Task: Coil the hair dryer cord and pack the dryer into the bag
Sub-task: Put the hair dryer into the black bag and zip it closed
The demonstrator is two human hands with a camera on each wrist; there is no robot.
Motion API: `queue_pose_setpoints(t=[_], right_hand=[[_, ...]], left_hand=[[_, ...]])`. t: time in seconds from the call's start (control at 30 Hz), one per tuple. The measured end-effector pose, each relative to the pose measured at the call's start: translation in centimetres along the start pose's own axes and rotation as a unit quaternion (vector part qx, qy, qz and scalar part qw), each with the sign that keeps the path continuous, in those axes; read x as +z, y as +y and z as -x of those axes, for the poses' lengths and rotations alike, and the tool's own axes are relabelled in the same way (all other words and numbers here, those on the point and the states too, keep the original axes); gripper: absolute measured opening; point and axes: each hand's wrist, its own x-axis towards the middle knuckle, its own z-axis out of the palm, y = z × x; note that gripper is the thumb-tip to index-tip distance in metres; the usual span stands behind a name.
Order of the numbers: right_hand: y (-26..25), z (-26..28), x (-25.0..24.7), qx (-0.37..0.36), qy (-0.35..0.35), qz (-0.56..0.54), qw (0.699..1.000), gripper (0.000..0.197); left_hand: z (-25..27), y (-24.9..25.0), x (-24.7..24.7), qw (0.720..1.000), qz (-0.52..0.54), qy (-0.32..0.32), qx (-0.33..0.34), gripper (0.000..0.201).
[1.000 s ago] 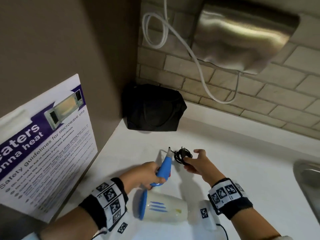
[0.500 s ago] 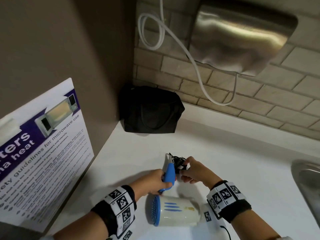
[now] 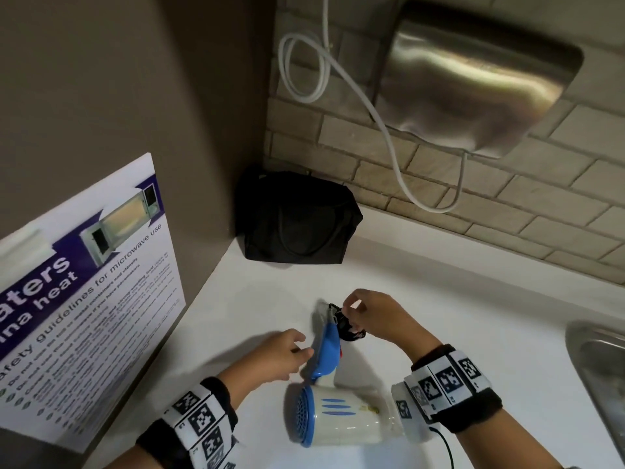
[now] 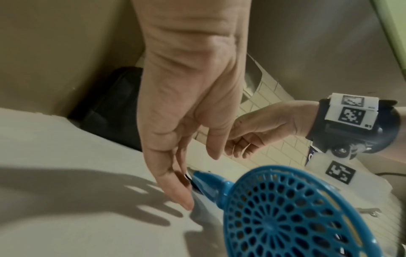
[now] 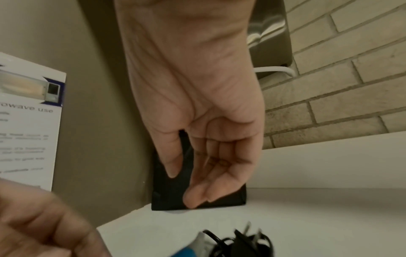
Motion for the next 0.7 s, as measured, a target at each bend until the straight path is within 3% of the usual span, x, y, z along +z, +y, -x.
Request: queue_pose_setpoints(t=[0.27,0.4,0.5,0.7], right_hand=[[-2.7,-5.7,-2.7,-0.098,0.211,0.013,0.972,0.063],[-3.9,-9.3,-4.0,-0.089,0.231,0.053,0.967,0.068],[-4.5,-11.2,-3.9,-0.085,0.234,0.061,0.967,0.065],[-4.6,-11.4,-3.8,-0.124,0.288,0.049,0.948,0.029]], left_hand=[[2.3,-2.2,-3.0,0.995,-0.010,0.094,0.043,0.036],[4.0,-2.2,-4.0,0.987,-0.054,0.134,0.075,0.030],[5.0,-2.4,-4.6,0.981,-0.075,0.157,0.087,0.029],[7.0,-2.3,-6.0,0.951,-0.144,0.235,0.138,0.028]])
